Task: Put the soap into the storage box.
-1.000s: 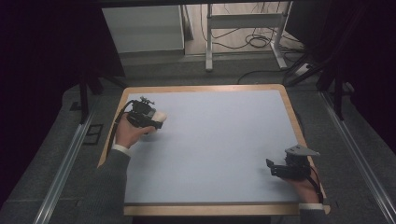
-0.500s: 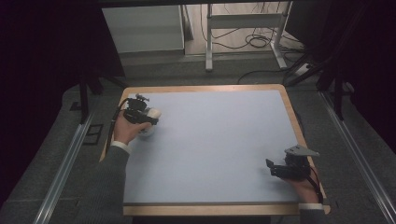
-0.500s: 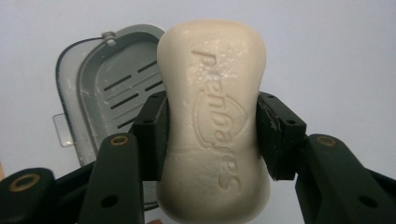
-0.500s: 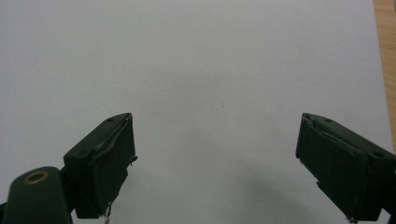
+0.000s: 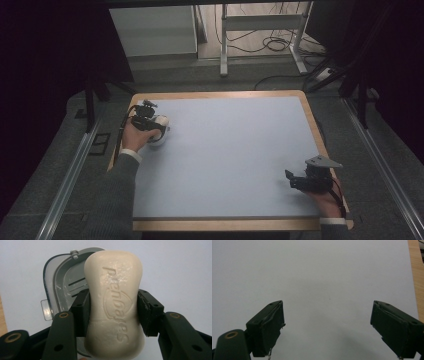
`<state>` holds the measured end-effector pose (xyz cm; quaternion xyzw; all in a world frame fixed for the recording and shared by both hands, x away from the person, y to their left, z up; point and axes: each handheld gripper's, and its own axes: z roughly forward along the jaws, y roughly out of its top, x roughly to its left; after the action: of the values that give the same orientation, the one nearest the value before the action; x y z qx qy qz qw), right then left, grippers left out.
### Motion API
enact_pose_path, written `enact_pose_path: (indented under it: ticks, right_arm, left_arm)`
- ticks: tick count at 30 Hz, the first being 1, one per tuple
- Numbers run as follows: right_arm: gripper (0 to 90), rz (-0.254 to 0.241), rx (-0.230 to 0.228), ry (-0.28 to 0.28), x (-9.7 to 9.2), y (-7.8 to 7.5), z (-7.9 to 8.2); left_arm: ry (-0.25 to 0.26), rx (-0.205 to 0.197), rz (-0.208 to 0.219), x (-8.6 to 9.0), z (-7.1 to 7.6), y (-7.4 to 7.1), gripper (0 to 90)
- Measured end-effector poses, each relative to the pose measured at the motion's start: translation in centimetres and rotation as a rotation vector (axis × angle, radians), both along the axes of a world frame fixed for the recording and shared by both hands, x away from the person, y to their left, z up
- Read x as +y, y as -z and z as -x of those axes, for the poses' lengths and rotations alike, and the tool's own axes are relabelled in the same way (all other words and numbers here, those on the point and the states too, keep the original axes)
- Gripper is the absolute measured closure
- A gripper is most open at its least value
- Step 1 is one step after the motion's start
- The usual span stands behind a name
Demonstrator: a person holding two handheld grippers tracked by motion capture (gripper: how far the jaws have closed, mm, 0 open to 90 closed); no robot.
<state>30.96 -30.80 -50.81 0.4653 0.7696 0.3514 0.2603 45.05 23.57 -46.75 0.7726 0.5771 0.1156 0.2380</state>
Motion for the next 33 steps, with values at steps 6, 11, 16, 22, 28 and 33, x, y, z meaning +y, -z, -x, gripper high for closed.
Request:
enact_pose_path:
  ticks: [6, 11, 16, 22, 28, 33]
  right_arm:
    - [11.4, 0.000, 0.009, 0.001, 0.0, 0.1, -0.1]
    - [11.4, 0.000, 0.012, 0.001, 0.0, 0.1, -0.1]
    - [11.4, 0.004, 0.016, -0.001, 0.2, 0.2, -0.1]
    - [11.4, 0.005, 0.014, -0.004, 0.2, 0.2, -0.1]
    - [11.4, -0.003, 0.009, 0.007, -0.2, 0.1, 0.0]
    - [11.4, -0.006, 0.007, 0.013, -0.3, 0.0, 0.0]
  left_arm:
    - [-0.038, 0.013, -0.025, 0.3, -0.5, 0.4, 49.4]
    - [-0.042, -0.017, 0.004, 0.3, -0.3, 0.2, 41.7]
    - [-0.005, -0.053, 0.052, -0.3, 0.4, -0.8, 37.0]
    - [0.029, -0.083, 0.078, -0.9, 1.2, -1.5, 33.1]
    - [0.097, -0.118, 0.116, -1.7, 2.5, -2.5, 31.2]
    - [0.146, -0.141, 0.141, -2.1, 4.1, -2.6, 30.4]
